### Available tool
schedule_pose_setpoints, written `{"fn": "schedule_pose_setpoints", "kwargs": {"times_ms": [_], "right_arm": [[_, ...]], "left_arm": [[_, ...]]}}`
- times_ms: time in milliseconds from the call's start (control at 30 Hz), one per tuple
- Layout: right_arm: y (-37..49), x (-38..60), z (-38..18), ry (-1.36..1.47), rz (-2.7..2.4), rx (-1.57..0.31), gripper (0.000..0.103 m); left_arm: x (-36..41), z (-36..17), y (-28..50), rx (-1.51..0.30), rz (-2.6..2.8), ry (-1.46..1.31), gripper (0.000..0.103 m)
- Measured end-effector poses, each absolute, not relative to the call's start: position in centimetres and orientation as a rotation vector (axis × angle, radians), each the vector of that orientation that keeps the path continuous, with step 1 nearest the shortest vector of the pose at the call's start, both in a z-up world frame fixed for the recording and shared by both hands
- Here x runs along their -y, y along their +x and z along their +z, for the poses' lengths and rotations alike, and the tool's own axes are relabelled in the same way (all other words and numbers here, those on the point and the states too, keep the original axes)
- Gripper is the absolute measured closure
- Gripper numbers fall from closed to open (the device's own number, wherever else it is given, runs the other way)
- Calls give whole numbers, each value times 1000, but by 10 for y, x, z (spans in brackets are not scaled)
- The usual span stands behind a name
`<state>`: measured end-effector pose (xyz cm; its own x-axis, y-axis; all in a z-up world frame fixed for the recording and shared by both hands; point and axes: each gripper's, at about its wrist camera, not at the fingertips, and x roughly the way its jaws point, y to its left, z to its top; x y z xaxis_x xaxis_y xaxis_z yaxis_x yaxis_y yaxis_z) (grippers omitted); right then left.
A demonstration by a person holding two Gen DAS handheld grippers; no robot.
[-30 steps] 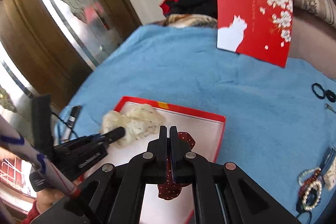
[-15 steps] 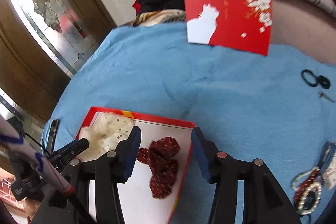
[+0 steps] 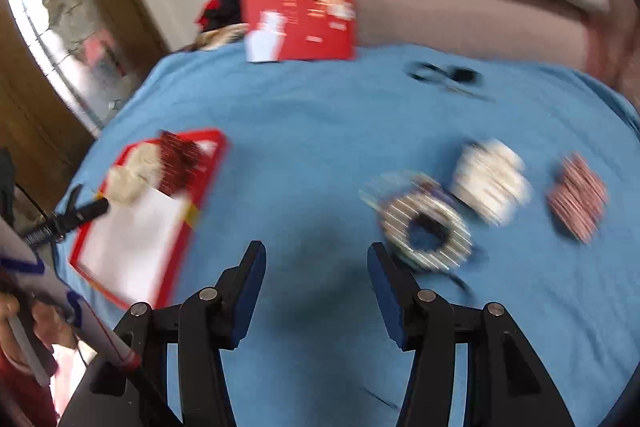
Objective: Organize jewelry
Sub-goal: 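Lower both scrunchies into the tray and open both grippers, then move the left gripper to the white cherry-print scrunchie while the right approaches the red plaid scrunchie, then grasp the white cherry-print scrunchie with the left gripper while the right grasps the red plaid scrunchie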
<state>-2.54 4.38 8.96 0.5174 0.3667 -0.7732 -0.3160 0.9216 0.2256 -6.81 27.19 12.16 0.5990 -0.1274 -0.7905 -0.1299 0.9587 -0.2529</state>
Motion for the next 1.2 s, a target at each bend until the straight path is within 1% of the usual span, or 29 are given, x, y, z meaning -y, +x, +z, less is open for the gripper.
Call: {"fn": "schedule_pose_setpoints", "kwargs": {"times_ms": [267,433,667,767,1000,1200], "right_arm": [[-52,90,66,178,208,-967,46],[-46,134,61,239,147,-950,45],[-33,156,54,251,125,-924,44],[-16,165,54,246,102,-902,42],[35,187,53,283,68,-885,41],[67,193,44,305,74,-899,41]], "left_arm": [[-181,122,-60,-982,-140,-232,49],[-121,109,-50,-1016,-222,-172,49],[-49,95,-19,-1043,-307,-124,49],[-15,96,-2,-1032,-349,-94,49],[66,84,34,-1010,-453,40,49],[99,58,66,-1052,-474,115,49]]}}
